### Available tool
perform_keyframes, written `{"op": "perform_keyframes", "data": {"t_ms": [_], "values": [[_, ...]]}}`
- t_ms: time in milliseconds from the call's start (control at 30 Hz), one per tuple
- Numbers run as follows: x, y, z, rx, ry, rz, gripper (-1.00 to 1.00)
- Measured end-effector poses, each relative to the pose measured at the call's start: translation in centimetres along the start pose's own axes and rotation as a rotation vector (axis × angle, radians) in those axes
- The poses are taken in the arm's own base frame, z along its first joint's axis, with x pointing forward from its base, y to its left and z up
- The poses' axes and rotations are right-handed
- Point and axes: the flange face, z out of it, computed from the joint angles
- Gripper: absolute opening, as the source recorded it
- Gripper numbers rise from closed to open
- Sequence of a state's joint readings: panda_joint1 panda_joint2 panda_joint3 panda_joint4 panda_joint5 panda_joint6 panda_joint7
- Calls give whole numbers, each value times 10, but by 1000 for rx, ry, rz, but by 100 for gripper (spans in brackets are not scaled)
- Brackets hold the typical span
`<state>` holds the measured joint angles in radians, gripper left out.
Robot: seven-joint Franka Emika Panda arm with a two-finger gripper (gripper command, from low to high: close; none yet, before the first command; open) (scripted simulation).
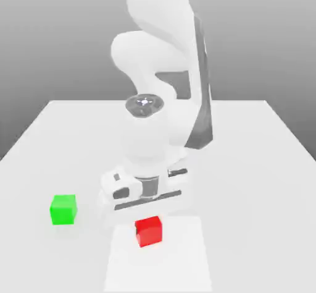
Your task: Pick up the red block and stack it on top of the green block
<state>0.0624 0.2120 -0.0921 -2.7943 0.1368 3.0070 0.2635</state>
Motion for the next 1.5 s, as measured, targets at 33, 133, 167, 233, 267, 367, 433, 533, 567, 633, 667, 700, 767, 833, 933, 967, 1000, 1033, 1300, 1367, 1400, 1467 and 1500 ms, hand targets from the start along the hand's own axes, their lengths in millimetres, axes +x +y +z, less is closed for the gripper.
{"op": "perform_keyframes", "data": {"t_ms": [33,133,167,233,267,367,433,533,567,633,667,700,767,833,933,967,1000,1033,1300,1367,1400,1467,1500], "values": [[1,0,-5,0,2,-1,-100],[4,-1,-23,1,6,-3,-100],[4,-1,-28,1,6,-3,-100],[4,-1,-39,1,6,-2,-100],[3,-1,-44,1,5,-1,-100],[0,1,-56,0,-1,2,-100],[5,18,-65,1,-1,72,-100],[17,58,-77,4,1,234,-100],[20,70,-80,5,2,287,-100],[24,99,-87,6,3,401,-100],[24,114,-89,6,3,460,-100],[25,129,-92,5,3,520,-100],[23,161,-95,4,2,642,-100],[18,192,-97,2,0,763,-100],[14,214,-97,7,-6,850,-100],[15,214,-96,11,-8,855,-100],[16,215,-94,14,-10,856,-100],[17,214,-93,18,-11,856,-100],[22,212,-71,32,-12,852,-100],[21,212,-64,30,-11,853,-100],[21,213,-60,29,-10,854,-100],[19,214,-51,23,-8,856,-100],[18,214,-46,19,-7,859,-100]]}}
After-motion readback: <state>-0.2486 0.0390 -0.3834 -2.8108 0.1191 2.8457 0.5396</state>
